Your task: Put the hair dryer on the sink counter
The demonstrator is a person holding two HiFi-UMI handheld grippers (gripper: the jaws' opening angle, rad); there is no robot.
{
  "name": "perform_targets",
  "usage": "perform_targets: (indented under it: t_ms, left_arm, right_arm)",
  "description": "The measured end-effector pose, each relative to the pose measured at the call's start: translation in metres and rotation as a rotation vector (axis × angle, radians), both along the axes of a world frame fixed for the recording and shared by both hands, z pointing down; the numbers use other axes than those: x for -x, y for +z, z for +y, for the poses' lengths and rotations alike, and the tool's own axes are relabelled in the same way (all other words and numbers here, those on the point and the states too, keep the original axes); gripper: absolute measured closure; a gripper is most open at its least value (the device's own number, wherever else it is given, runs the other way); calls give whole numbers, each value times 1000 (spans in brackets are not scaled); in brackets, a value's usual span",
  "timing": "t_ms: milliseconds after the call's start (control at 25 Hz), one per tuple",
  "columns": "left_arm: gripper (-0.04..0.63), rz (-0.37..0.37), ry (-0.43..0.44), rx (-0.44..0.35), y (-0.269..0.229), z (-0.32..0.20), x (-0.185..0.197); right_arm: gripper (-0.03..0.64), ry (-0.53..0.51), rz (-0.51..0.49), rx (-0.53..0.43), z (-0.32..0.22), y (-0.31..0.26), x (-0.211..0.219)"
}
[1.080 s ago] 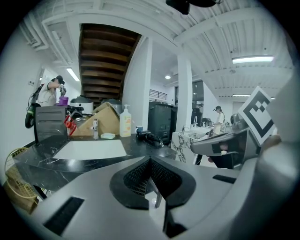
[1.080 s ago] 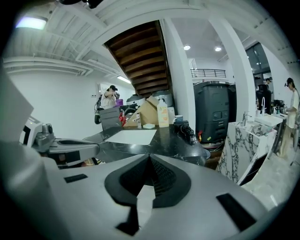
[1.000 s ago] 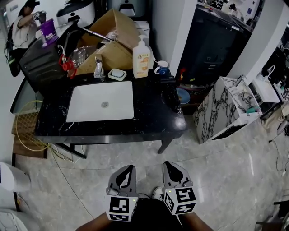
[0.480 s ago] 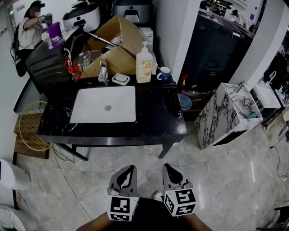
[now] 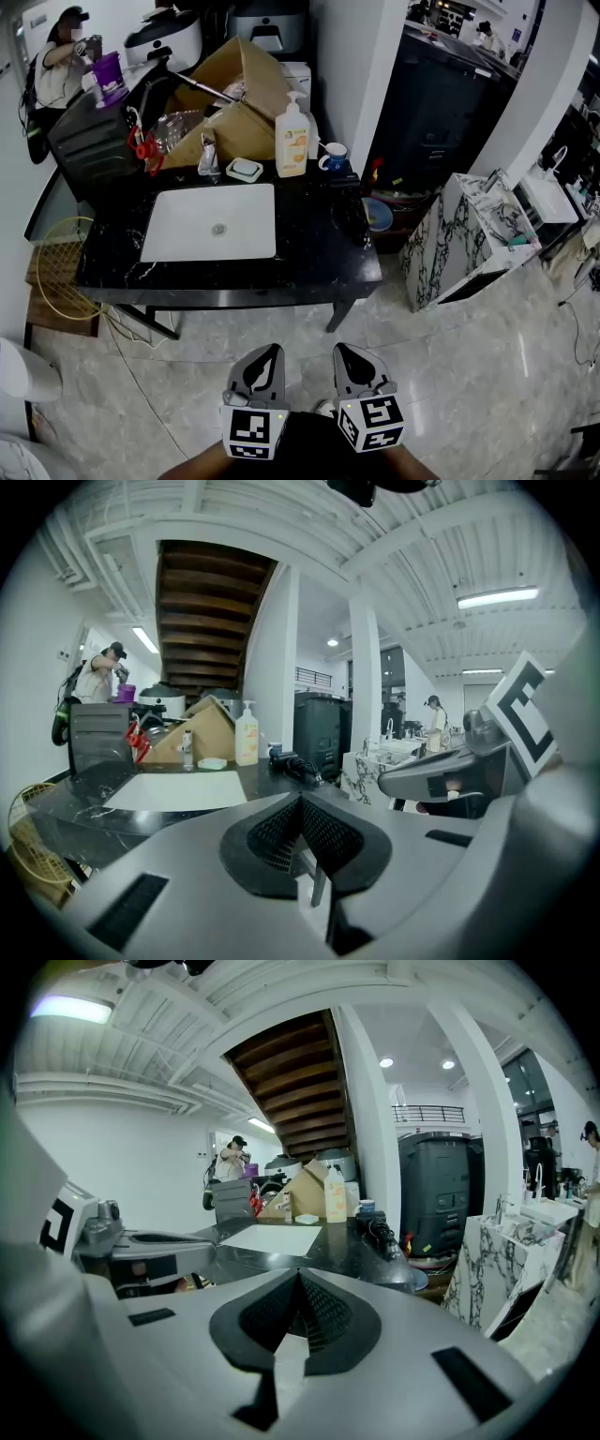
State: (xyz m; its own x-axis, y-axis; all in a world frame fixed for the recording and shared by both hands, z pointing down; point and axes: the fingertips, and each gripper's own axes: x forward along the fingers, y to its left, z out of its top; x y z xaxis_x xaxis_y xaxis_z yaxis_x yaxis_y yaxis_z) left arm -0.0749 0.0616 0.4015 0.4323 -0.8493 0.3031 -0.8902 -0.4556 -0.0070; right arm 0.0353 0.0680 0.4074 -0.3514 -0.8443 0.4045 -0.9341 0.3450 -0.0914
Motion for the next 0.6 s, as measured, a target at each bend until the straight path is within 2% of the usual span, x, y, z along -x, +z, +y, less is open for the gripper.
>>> perform_targets:
  t_ms: [600]
  left_arm:
    - [588, -4, 32, 3, 3, -6, -14]
  right_arm:
    - [604, 32, -2, 0, -3, 2, -14]
